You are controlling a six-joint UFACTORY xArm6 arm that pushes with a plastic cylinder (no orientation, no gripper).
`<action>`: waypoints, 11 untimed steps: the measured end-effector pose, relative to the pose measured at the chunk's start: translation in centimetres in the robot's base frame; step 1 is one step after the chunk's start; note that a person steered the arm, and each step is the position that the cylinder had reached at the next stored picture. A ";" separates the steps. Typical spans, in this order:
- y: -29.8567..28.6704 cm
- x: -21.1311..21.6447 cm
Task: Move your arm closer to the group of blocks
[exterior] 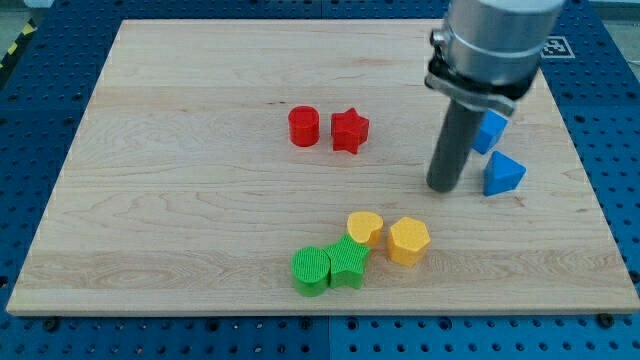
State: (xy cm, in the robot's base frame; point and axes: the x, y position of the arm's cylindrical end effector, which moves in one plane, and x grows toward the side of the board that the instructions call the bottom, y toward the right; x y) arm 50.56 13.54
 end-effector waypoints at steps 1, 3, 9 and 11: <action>3.4 3.1; 5.2 -1.1; -1.3 11.3; -7.8 9.9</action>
